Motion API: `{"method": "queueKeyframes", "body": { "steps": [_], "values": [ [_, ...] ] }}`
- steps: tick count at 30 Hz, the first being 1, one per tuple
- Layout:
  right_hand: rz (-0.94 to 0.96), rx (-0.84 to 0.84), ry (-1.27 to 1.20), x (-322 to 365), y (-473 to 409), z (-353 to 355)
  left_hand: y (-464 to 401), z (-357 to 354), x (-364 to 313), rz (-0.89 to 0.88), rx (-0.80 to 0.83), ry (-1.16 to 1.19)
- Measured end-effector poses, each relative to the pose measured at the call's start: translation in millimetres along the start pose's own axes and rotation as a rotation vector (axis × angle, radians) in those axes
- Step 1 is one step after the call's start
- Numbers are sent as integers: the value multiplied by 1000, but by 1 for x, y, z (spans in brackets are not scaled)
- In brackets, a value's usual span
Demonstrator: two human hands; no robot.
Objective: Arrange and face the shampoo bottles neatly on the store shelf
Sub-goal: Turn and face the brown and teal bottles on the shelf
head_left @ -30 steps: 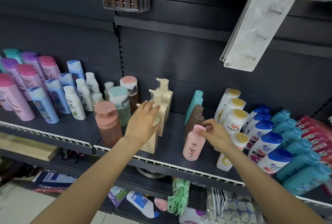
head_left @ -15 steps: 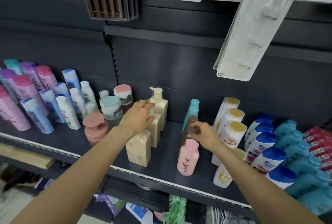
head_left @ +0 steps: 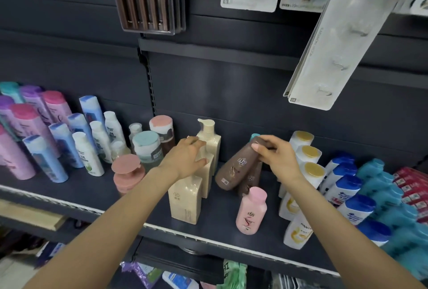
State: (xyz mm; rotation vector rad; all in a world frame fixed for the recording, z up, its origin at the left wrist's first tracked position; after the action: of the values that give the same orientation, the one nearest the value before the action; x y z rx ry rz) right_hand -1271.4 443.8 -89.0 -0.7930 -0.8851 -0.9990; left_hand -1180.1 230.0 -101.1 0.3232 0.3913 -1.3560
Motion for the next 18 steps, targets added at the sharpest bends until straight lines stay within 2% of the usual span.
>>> {"method": "queueKeyframes", "body": {
  "steps": [3, 6, 8, 10, 14, 18],
  "values": [
    [-29, -60, -147, 17, 2, 3, 1, 7, -7, -72, -83, 103],
    [-71, -128, -253, 27, 2, 10, 6, 20, -23, -158, -201, 361],
    [-116, -165, -335, 31, 4, 16, 8, 27, -33, -177, -210, 502],
    [-156, -182, -439, 35, 7, 22, 8, 30, -37, -134, -183, 576],
    [-213, -211, -700, 44, 13, 30, 0, 32, -30, 49, -136, 517],
    [-196, -238, -816, 47, 14, 34, 2, 30, -32, 263, 72, 1076]
  ]
}}
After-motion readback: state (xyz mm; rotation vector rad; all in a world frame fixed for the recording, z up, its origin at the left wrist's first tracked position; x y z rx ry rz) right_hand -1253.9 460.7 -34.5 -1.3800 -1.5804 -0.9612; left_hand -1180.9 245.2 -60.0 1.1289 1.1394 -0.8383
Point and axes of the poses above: each hand's wrist, its own y-axis away from the middle knuckle, its own z-axis out of the back of the hand, x = y × z, the point moved 3 cm from there along -y, towards the middle knuckle, and after that the axes turned 8 degrees about y, right-handed, at the moved point
